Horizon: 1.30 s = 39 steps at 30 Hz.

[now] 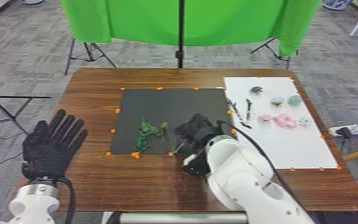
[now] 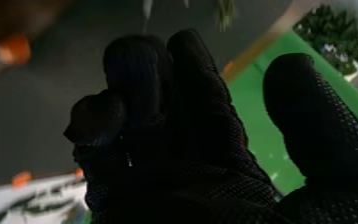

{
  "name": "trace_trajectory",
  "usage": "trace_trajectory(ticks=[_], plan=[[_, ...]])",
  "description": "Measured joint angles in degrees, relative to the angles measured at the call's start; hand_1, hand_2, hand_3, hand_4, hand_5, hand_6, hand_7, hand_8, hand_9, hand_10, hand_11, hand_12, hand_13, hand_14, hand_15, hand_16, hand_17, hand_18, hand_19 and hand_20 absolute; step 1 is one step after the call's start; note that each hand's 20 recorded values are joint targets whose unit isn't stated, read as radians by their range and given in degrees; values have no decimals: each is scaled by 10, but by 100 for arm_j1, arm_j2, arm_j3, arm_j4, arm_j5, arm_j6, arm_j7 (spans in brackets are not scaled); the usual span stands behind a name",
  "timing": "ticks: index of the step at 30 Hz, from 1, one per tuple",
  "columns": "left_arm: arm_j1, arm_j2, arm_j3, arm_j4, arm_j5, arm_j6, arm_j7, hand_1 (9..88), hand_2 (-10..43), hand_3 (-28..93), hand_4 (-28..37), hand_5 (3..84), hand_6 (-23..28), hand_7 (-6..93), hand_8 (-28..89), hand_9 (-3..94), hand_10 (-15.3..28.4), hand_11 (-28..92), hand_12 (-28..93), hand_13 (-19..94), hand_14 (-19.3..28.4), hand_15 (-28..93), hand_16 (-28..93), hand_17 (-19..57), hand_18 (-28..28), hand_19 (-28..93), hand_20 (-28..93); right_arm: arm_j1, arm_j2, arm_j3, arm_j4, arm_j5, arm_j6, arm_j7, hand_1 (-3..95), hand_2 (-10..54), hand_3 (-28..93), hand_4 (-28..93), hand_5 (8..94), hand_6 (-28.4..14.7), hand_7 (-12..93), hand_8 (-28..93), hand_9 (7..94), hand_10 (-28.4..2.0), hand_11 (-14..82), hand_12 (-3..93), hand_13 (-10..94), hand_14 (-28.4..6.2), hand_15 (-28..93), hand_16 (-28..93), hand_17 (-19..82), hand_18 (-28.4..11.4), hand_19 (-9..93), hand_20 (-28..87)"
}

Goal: Arrange flowers

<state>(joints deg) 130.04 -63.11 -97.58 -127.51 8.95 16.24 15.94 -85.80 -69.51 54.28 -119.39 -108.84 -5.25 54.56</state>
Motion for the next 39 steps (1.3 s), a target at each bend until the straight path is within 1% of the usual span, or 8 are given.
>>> trace_trajectory(ticks=[7,13,17,24,27,31,36,39], plan=[[116,-46,-34,-24,0,-1,102,270,153,759,-283,410,65,109,-92,323,120,141,95,251,129,247,-36,-45,119,235,138,178,387,432,148,-552,410,-24,345,-11,702,-174,707,-102,119,-88,678,-237,197,191,611,-202,722,244,355,-275,932,428],[153,-64,-34,-34,-6,1,161,268,152,760,-283,410,66,108,-92,322,122,141,95,252,129,249,-36,-45,119,236,139,1018,893,231,1273,-1352,328,-23,330,-75,678,-190,679,-118,94,-91,652,-243,198,196,569,-218,718,252,345,-282,932,446],[157,-67,-36,-40,-13,3,192,249,157,760,-283,408,69,104,-91,323,125,143,96,253,131,253,-36,-46,126,279,163,1550,1243,-78,1826,-1673,39,-62,324,-88,663,-193,651,-143,65,-92,658,-248,235,217,575,-220,755,277,356,-284,932,504],[159,-67,-36,-45,-34,6,215,243,161,757,-283,417,67,109,-90,330,125,152,99,256,133,261,-35,-44,128,279,165,2073,1698,-592,2076,-1805,-699,-154,294,-95,599,-222,627,-158,58,-98,678,-240,313,261,595,-214,792,326,371,-284,932,550],[159,-67,-35,-70,-23,85,209,238,164,756,-283,419,67,113,-91,333,126,155,99,256,135,265,-37,-44,128,280,165,2216,1711,-749,2251,-1803,-1142,-280,295,-95,564,-246,632,-156,59,-99,679,-235,323,271,601,-210,791,336,372,-284,932,557],[148,-67,-12,-92,-19,220,205,235,166,759,-283,419,69,115,-92,334,126,157,98,256,135,270,-40,-44,128,280,163,2382,1694,-1048,2534,-1878,-1601,-536,319,-95,548,-264,656,-136,66,-97,678,-228,371,303,608,-208,795,352,371,-284,932,567],[126,-67,13,-91,-21,233,196,245,164,764,-283,425,75,119,-91,339,131,164,100,258,135,276,-41,-44,127,279,162,2533,1505,-1173,2842,-1923,-1605,-501,437,-95,679,-255,717,-78,145,-80,672,-212,497,356,610,-206,818,384,357,-284,932,582],[104,-67,32,-91,-32,294,181,247,163,764,-283,426,77,121,-92,340,133,169,99,258,136,279,-42,-45,127,281,162,2655,1341,-1204,3058,-1986,-1598,-464,549,-95,641,-260,750,-68,209,109,691,-199,492,422,623,-198,826,391,355,-284,932,575]])
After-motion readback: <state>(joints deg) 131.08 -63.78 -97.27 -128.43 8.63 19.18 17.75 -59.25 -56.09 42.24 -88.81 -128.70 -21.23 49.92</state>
